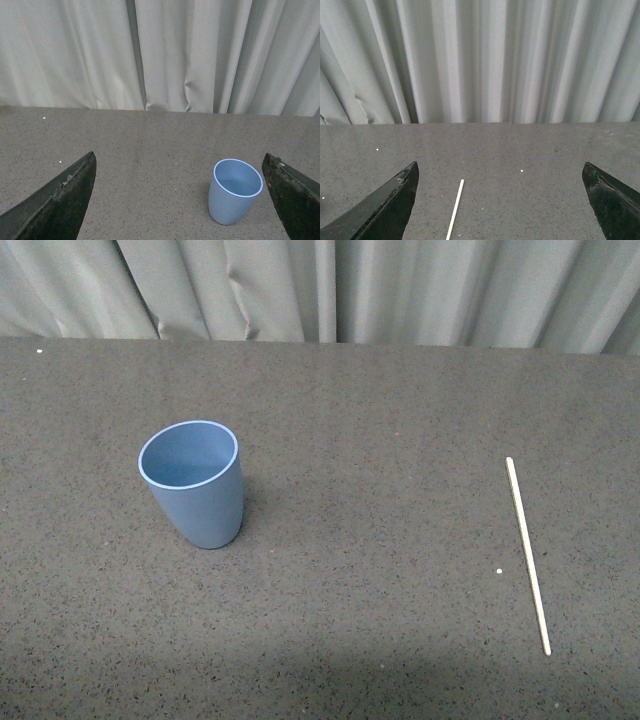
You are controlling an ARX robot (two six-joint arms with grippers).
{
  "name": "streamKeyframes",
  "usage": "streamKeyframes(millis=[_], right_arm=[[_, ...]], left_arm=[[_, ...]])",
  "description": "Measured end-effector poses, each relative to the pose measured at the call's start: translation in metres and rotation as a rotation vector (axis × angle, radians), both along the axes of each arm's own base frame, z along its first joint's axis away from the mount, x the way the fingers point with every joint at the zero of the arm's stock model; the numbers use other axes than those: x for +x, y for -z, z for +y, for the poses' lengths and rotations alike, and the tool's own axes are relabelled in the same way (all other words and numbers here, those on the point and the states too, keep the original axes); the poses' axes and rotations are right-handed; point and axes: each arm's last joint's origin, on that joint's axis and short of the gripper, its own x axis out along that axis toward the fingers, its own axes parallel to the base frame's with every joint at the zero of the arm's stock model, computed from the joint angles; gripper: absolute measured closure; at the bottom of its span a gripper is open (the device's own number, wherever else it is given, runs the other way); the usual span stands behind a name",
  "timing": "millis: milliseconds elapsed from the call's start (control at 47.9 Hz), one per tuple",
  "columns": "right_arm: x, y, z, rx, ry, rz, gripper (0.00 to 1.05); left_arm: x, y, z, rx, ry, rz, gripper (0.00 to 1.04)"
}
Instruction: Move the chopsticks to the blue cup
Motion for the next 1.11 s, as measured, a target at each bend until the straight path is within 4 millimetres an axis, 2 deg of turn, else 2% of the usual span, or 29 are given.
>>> streamKeyframes(millis=[292, 355, 439, 773, 919, 1023, 1107], right_arm=[[0.0, 0.0, 0.0, -0.004, 0.002, 0.002, 0.09], [0.002, 0.003, 0.0, -0.096, 0.055, 0.084, 0.09], [0.011, 0.007, 0.002, -0.184, 0.022, 0.187, 0.09], [0.074, 0.008, 0.012, -0.108, -0.082, 0.56, 0.09], [0.111, 0.014, 0.019, -0.049, -0.102, 0.656, 0.09], [0.138, 0.024, 0.022, -0.013, -0.094, 0.735, 0.09], [0.161, 0.042, 0.027, 0.009, -0.102, 0.826, 0.09]], left_arm=[[0.0, 0.0, 0.0, 0.0, 0.0, 0.0, 0.07], [0.0, 0.0, 0.0, 0.0, 0.0, 0.0, 0.07], [0.0, 0.0, 0.0, 0.0, 0.0, 0.0, 0.07], [0.0, 0.0, 0.0, 0.0, 0.0, 0.0, 0.07], [0.0, 0.0, 0.0, 0.0, 0.0, 0.0, 0.07], [0.0, 0.0, 0.0, 0.0, 0.0, 0.0, 0.07], [0.0, 0.0, 0.0, 0.0, 0.0, 0.0, 0.07]])
